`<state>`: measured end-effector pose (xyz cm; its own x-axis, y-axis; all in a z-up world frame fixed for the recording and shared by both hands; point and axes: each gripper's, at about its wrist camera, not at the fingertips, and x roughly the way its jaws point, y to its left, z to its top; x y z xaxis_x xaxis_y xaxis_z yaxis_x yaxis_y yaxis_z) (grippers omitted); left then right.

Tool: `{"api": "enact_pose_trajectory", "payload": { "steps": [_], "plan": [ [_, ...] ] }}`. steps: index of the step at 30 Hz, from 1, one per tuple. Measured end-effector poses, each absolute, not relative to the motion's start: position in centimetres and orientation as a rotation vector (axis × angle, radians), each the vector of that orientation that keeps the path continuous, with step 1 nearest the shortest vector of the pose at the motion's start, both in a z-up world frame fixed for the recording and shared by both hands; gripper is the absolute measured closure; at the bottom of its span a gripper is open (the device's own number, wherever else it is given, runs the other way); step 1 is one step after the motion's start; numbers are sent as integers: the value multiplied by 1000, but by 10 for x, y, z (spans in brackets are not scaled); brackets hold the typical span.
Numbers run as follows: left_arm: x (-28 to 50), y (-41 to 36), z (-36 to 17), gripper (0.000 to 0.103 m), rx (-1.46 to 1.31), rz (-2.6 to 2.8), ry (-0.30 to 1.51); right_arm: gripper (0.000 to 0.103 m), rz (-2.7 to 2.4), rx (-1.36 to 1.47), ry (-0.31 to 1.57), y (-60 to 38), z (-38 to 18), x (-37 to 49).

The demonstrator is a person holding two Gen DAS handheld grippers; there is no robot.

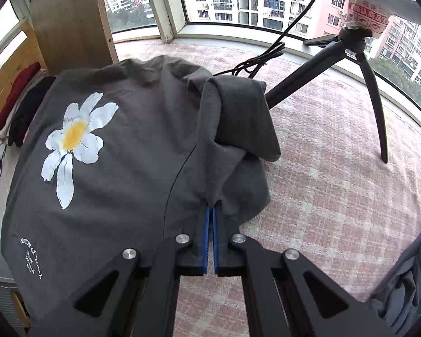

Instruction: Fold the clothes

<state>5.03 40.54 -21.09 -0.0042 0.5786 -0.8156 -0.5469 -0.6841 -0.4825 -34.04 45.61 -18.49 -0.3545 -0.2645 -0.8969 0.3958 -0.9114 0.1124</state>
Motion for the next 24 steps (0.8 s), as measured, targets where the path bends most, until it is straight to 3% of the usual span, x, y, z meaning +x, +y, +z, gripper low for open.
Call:
{"api": "enact_pose_trajectory", "payload": {
  "steps": [3, 6, 9, 14, 19, 24],
  "plan": [
    [48, 410, -218, 103, -1539, 1799, -17, 100, -2286, 1567, 241, 452, -197, -345],
    [59, 367, -208, 99, -1581, 1908, -73, 70, -2304, 1609, 348, 453, -198, -335],
    [71, 320, -197, 98, -1618, 2025, -130, 69, -2310, 1539, 440, 451, -184, -299],
    [118, 190, -178, 92, -1756, 2302, -307, 69, -2101, 1491, 344, 442, -174, -208],
    [166, 56, -176, 89, -1952, 2560, -314, 69, -1923, 1555, 242, 430, -191, -118],
    [168, -25, -192, 84, -1964, 2625, -358, 69, -1920, 1631, 219, 430, -201, -44]
  ]
}}
